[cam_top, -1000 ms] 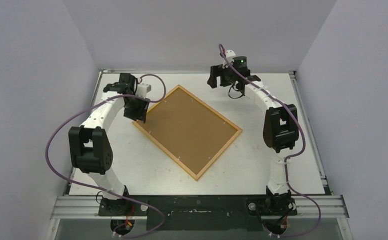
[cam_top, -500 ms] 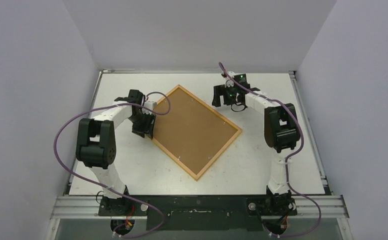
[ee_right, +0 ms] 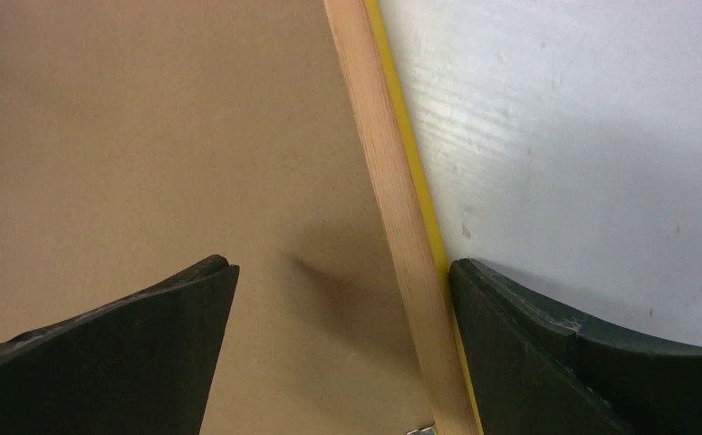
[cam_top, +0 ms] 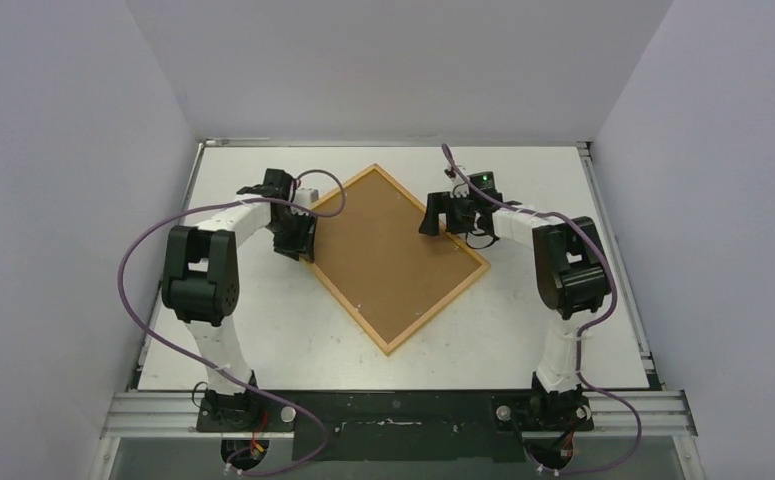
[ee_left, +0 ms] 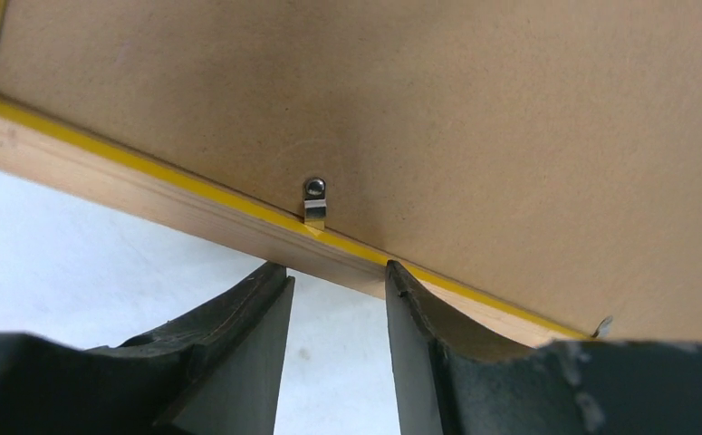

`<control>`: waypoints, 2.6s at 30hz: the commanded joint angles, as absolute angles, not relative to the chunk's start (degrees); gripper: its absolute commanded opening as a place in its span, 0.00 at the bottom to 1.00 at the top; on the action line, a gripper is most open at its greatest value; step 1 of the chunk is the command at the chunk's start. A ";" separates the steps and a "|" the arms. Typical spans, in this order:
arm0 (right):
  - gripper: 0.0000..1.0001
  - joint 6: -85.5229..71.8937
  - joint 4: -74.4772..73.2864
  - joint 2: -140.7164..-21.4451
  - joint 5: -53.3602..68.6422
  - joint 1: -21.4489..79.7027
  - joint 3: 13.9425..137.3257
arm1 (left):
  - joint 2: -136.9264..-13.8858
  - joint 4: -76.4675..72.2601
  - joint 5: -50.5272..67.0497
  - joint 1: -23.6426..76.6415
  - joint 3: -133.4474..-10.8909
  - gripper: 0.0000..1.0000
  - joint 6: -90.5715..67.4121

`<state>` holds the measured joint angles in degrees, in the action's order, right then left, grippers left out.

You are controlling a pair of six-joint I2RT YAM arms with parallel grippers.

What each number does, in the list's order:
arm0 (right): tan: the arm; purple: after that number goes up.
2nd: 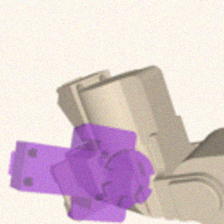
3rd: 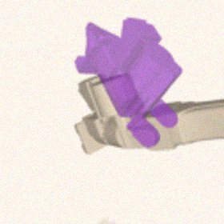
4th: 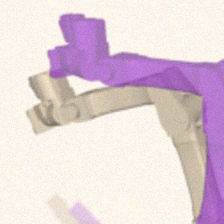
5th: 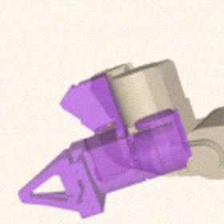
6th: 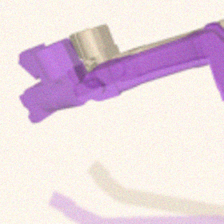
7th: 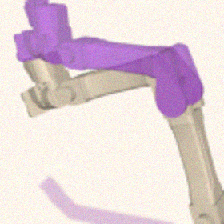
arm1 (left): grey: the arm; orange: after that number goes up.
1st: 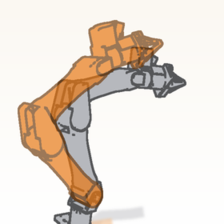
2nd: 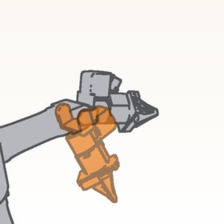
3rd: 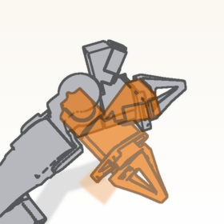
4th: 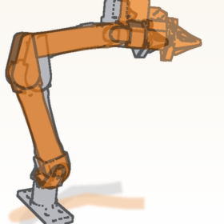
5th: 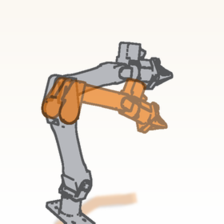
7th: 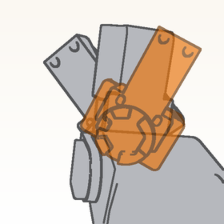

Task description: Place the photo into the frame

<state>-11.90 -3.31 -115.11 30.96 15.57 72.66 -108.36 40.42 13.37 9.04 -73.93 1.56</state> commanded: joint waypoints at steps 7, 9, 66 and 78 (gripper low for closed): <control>0.90 -20.64 -0.44 -98.29 23.48 24.85 55.71 | -120.53 32.53 8.40 8.76 -92.82 0.39 2.31; 0.90 -21.84 -0.78 -95.45 20.65 26.70 53.89 | -122.90 35.73 9.74 8.54 -98.27 0.39 2.37; 0.90 -29.38 -5.89 -102.80 5.76 23.22 64.91 | -115.53 43.58 9.01 10.23 -100.43 0.00 9.25; 0.90 -13.60 -2.11 -109.13 42.00 10.83 84.14 | -111.41 44.81 0.39 17.59 -105.65 0.00 22.76</control>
